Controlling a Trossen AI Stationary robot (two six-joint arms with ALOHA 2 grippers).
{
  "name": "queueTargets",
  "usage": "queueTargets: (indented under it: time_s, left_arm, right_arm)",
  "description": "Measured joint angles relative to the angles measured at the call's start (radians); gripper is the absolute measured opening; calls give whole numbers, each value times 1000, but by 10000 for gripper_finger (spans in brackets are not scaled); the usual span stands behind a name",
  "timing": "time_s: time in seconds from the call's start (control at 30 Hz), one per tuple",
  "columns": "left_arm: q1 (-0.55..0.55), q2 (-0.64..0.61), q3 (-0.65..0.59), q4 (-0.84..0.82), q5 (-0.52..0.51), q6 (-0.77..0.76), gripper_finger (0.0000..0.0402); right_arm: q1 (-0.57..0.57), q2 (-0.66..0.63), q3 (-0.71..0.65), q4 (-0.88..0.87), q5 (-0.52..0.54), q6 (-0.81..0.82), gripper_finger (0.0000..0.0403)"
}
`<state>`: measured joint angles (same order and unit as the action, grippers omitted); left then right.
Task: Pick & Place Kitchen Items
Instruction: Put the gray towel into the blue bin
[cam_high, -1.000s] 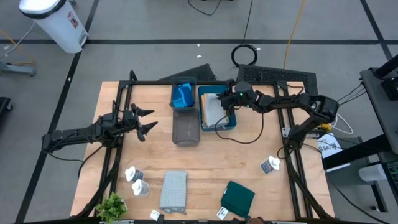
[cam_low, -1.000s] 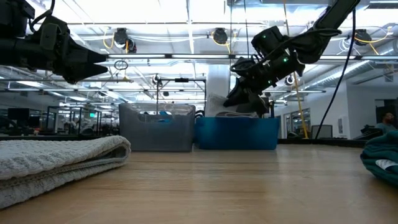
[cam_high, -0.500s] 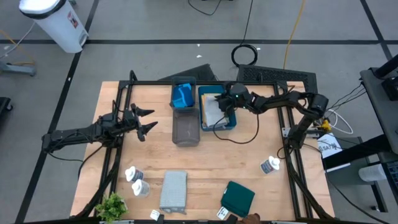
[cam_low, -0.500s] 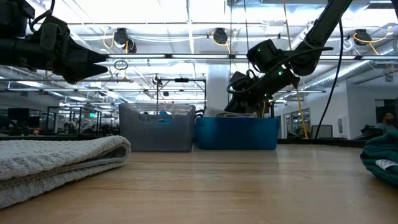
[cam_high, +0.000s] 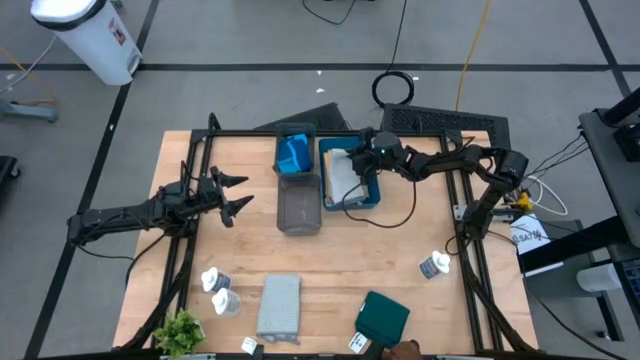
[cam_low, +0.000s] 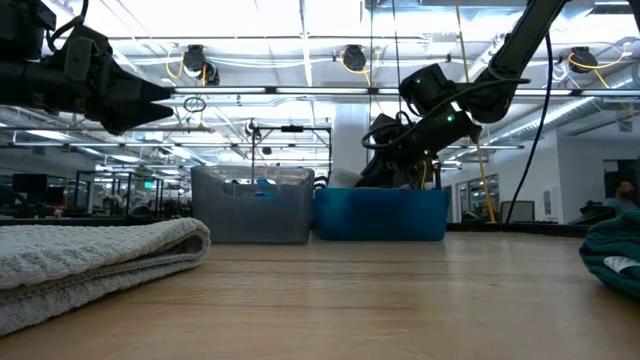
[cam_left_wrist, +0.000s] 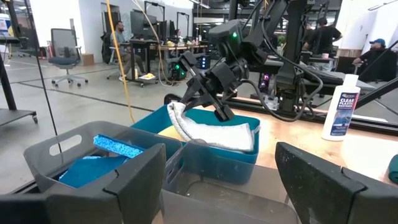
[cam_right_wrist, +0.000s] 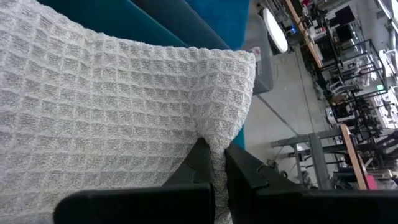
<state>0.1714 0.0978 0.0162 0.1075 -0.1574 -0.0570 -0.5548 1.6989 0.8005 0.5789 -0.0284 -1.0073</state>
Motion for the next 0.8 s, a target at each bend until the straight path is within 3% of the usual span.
queueTargets:
  time_s: [0.8]
  left_arm:
    - [0, 0, 0, 0, 0, 0, 308]
  right_arm:
    - [0, 0, 0, 0, 0, 26, 2]
